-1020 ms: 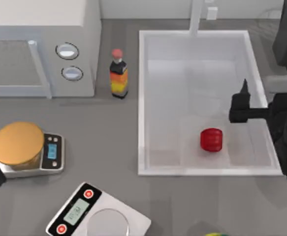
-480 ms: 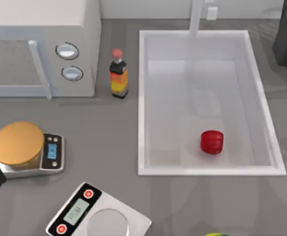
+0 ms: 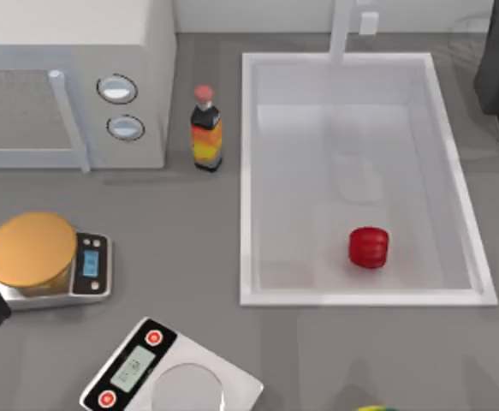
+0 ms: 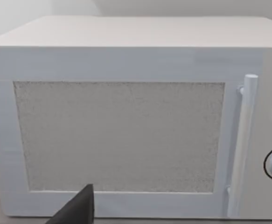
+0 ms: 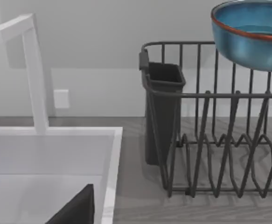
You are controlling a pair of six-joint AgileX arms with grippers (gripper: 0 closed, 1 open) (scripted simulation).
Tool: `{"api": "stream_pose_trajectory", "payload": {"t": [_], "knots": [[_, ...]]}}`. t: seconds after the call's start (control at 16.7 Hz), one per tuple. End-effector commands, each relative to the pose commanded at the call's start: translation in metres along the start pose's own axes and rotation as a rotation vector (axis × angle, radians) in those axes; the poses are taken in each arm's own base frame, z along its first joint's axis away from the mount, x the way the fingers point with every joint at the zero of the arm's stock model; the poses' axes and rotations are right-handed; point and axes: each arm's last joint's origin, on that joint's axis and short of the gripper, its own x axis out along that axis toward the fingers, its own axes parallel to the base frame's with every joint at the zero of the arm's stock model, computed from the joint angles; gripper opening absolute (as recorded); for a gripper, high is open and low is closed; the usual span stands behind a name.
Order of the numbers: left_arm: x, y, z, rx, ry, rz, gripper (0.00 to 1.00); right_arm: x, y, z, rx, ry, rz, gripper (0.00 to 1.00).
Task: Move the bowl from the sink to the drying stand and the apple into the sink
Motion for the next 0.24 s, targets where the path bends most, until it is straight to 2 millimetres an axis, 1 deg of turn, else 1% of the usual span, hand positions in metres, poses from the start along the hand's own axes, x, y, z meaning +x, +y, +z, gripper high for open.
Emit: {"api": "stream_pose_trajectory", "payload": {"t": [0.24], "knots": [[0.0000,0.0000,0.0000,0.000,0.000,0.000,1.00,-0.0030,-0.0005,-0.0013,-0.002,-0.018,-0.001,1.00]]}}
